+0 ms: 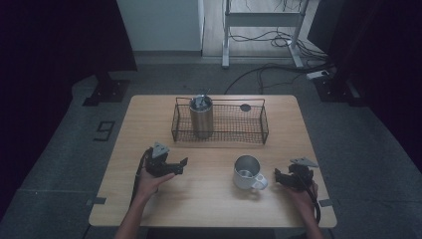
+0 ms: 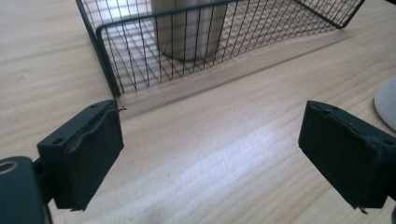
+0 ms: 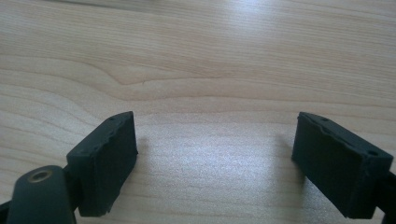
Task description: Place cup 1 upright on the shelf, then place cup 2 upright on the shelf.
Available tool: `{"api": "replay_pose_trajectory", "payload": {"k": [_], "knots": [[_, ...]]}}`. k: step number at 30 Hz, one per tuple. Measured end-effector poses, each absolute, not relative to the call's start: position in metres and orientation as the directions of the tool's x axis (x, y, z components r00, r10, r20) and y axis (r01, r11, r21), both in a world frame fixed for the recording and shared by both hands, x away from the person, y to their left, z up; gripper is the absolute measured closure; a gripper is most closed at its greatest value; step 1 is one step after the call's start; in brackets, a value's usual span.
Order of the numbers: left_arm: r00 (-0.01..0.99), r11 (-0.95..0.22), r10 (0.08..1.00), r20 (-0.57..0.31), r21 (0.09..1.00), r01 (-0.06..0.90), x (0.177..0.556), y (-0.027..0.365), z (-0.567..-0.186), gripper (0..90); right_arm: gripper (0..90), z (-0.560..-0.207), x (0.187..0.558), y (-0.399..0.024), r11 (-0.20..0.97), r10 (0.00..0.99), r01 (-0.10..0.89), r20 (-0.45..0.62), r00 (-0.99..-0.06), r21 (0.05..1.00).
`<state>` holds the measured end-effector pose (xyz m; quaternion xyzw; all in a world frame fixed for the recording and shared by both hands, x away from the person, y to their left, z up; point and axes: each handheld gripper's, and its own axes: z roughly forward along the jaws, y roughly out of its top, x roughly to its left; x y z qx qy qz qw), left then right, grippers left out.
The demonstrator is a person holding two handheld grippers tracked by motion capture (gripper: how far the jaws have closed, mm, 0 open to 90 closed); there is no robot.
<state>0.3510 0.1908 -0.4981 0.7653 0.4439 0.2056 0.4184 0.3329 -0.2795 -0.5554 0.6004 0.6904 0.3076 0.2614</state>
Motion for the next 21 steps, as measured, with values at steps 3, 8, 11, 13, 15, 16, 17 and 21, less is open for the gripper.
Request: {"api": "replay_pose_trajectory", "payload": {"k": [3,8,11,13,15,16,17,21], "knots": [[0.518,-0.253,0.854,-0.055,0.825,0.505,0.349,0.192,-0.5,7.5,13.7,-0.555,0.332,-0.279,0.086,0.991,0.669,0.009,-0.137,0.739],[0.522,-0.241,0.85,-0.073,0.827,0.508,0.348,0.192,-0.502,7.5,13.5,-0.555,0.332,-0.279,0.083,0.991,0.669,0.01,-0.134,0.738],[0.522,-0.251,0.851,-0.061,0.825,0.506,0.347,0.191,-0.504,7.5,13.4,-0.555,0.331,-0.278,0.085,0.991,0.665,0.003,-0.131,0.742],[0.521,-0.252,0.851,-0.058,0.827,0.503,0.347,0.191,-0.504,7.6,13.3,-0.555,0.331,-0.278,0.088,0.991,0.663,0.002,-0.133,0.743],[0.525,-0.259,0.85,-0.051,0.826,0.501,0.346,0.19,-0.505,7.8,13.3,-0.554,0.33,-0.277,0.088,0.99,0.658,0.007,-0.14,0.748],[0.525,-0.262,0.85,-0.049,0.825,0.5,0.346,0.189,-0.506,7.8,13.3,-0.552,0.329,-0.277,0.085,0.99,0.655,0.011,-0.142,0.751],[0.526,-0.266,0.849,-0.046,0.823,0.501,0.346,0.189,-0.506,7.8,13.3,-0.55,0.327,-0.277,0.083,0.99,0.649,0.014,-0.144,0.757],[0.53,-0.281,0.847,-0.039,0.814,0.509,0.346,0.186,-0.512,7.8,13.3,-0.539,0.32,-0.274,0.089,0.986,0.613,0.017,-0.165,0.785]]}}
